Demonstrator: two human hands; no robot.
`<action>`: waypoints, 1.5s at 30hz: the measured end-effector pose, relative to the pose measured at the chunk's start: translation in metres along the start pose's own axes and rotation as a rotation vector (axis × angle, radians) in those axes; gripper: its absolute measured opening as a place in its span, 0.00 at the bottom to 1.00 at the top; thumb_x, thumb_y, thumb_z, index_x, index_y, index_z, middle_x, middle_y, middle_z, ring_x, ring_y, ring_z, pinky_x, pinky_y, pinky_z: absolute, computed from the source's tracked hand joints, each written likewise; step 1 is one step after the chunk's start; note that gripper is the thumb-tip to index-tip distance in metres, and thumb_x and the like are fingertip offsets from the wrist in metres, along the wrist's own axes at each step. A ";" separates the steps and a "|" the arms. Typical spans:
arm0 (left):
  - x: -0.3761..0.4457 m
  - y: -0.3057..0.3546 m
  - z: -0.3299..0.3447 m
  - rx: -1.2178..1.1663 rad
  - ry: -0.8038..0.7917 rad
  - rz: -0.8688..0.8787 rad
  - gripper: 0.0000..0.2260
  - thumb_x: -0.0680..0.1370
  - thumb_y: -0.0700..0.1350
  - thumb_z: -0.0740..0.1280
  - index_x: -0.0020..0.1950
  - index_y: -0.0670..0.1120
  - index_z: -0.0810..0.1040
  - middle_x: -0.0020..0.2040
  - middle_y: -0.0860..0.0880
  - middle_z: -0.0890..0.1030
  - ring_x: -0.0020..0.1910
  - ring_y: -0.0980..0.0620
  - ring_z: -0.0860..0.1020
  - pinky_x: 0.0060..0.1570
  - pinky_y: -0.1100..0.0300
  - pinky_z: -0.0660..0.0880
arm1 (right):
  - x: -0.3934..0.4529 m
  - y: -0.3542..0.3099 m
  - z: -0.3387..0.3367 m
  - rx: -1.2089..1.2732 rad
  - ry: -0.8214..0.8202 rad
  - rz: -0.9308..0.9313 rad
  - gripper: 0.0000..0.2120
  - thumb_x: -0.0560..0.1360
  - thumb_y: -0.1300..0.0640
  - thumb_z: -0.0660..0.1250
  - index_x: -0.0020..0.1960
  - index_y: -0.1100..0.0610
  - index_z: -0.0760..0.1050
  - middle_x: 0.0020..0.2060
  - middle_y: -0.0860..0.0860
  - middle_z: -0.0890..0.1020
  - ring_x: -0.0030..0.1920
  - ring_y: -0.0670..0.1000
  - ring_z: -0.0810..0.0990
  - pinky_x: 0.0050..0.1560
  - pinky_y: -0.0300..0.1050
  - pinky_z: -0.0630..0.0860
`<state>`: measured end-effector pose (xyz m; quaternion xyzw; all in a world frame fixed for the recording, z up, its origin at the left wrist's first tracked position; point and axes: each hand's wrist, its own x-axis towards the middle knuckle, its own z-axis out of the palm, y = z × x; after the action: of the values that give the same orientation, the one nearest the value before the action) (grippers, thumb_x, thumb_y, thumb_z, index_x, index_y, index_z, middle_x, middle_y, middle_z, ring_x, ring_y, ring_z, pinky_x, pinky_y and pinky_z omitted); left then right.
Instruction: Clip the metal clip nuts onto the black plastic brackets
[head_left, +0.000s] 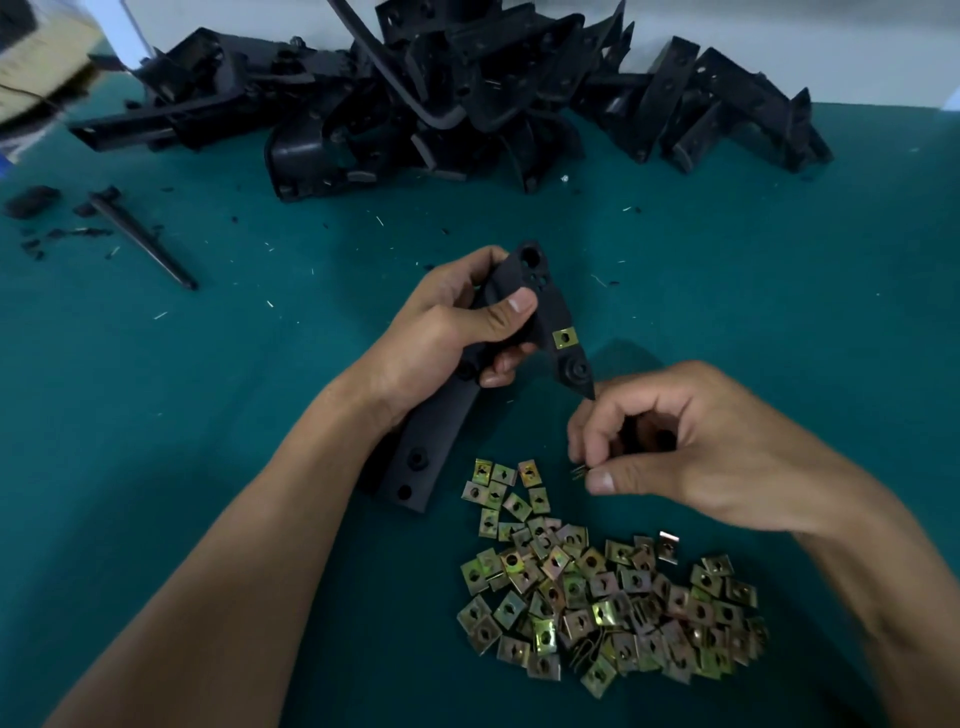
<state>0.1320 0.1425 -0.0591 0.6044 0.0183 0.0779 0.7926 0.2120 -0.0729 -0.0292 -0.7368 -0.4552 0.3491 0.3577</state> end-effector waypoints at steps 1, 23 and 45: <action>0.000 0.000 0.000 0.002 -0.008 0.002 0.06 0.79 0.38 0.63 0.55 0.40 0.68 0.39 0.40 0.71 0.30 0.49 0.67 0.28 0.59 0.64 | 0.000 0.003 -0.003 0.071 0.008 -0.009 0.05 0.69 0.57 0.78 0.40 0.52 0.82 0.43 0.52 0.86 0.43 0.51 0.84 0.46 0.42 0.80; 0.000 -0.003 -0.003 -0.021 -0.186 0.014 0.10 0.78 0.40 0.66 0.55 0.39 0.69 0.39 0.41 0.76 0.27 0.50 0.69 0.26 0.61 0.68 | 0.015 0.018 0.006 0.832 0.437 -0.155 0.04 0.73 0.62 0.71 0.46 0.58 0.85 0.33 0.57 0.82 0.28 0.52 0.77 0.27 0.39 0.71; 0.002 -0.004 0.003 0.021 -0.229 -0.037 0.16 0.73 0.44 0.68 0.56 0.38 0.69 0.36 0.42 0.78 0.25 0.53 0.70 0.25 0.63 0.68 | 0.035 -0.005 0.030 1.043 0.727 -0.141 0.07 0.66 0.69 0.73 0.44 0.64 0.83 0.37 0.58 0.85 0.37 0.53 0.84 0.39 0.51 0.85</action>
<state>0.1345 0.1391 -0.0617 0.6171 -0.0604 -0.0062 0.7846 0.1965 -0.0328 -0.0469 -0.5055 -0.1225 0.2283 0.8230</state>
